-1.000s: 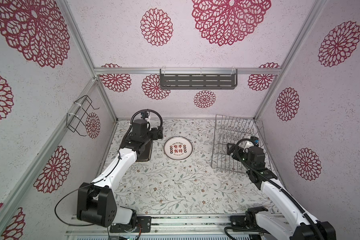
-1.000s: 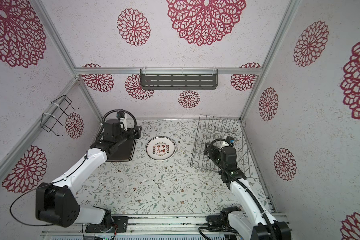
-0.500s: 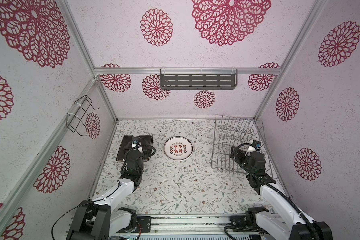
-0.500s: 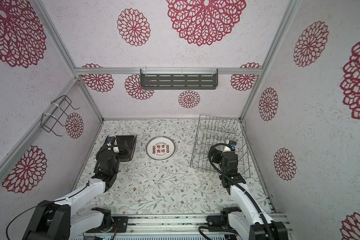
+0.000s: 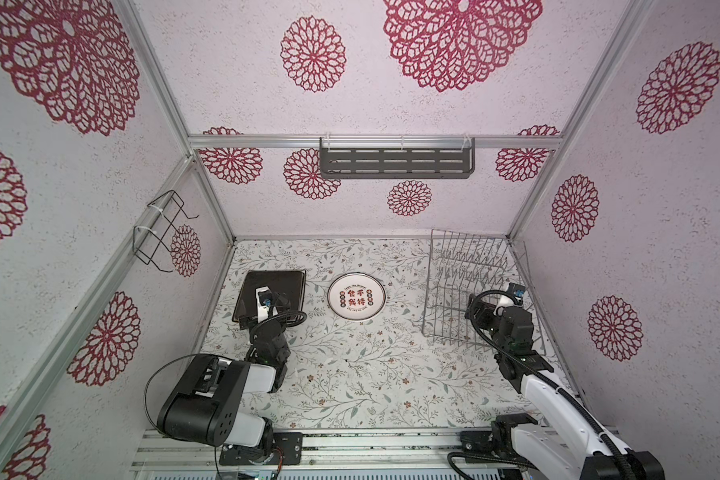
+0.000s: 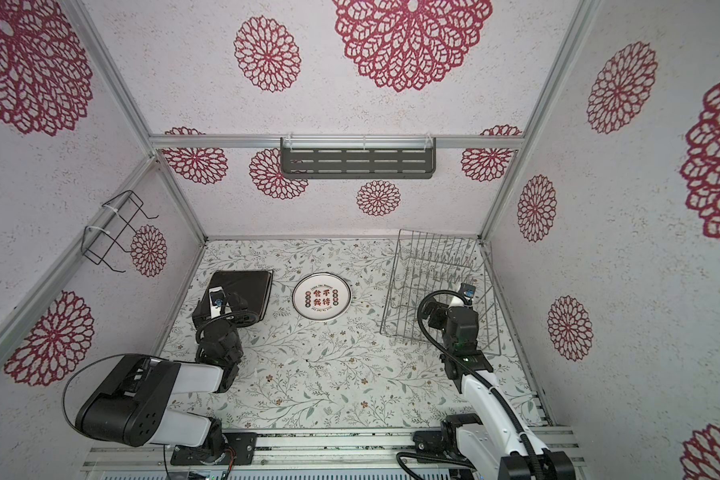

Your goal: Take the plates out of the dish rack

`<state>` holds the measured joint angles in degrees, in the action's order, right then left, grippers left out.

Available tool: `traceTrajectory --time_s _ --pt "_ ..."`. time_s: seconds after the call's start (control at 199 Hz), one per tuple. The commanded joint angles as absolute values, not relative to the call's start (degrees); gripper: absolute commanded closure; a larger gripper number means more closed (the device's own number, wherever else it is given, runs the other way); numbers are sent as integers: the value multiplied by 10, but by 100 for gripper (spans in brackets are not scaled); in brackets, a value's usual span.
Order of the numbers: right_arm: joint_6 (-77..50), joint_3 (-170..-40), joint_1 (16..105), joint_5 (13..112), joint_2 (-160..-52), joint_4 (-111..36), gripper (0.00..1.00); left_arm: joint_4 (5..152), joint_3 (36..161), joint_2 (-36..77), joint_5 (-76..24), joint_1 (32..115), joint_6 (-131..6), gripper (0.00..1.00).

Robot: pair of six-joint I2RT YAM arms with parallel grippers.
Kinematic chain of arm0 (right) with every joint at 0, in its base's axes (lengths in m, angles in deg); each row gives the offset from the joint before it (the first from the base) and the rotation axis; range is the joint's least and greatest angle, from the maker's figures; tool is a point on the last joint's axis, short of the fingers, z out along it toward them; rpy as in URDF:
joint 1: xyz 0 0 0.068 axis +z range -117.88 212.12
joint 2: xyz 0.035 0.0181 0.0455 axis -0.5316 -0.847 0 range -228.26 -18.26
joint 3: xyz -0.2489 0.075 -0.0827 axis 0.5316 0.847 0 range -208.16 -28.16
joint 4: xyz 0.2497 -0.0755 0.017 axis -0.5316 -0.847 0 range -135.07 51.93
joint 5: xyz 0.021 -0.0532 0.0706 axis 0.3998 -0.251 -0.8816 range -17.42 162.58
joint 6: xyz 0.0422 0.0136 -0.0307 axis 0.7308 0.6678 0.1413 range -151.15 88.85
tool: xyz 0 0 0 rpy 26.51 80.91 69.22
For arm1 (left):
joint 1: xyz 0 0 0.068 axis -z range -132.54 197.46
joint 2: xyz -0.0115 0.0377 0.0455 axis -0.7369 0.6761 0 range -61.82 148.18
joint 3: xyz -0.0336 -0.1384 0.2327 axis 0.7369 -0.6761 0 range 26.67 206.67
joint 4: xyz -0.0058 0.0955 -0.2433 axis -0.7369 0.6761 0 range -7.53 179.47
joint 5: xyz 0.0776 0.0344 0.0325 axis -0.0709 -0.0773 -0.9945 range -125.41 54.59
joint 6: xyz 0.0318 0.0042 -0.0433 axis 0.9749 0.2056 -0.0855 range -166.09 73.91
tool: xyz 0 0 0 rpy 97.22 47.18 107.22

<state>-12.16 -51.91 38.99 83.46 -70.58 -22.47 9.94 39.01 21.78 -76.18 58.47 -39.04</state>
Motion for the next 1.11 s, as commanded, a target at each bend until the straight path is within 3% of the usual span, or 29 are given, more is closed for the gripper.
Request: traceTrajectory --time_s 0.0,0.286,0.472,0.623,0.809,1.101 --pt "-138 -525 383 853 -704 -202 1 34 392 206 -777 574 -391 3" --pt "-117 -537 370 841 -720 -201 1 117 393 171 -707 555 -412 3" --pt "-134 -540 365 846 -718 -205 1 245 425 154 -571 546 -397 3" --pt "-157 -542 363 859 -720 -204 1 205 417 197 -553 502 -447 3" --pt "-186 -541 359 879 -733 -184 1 9 383 318 -520 433 -516 3" --pt "-250 -481 357 926 -783 -41 1 278 489 273 -391 375 -547 3"
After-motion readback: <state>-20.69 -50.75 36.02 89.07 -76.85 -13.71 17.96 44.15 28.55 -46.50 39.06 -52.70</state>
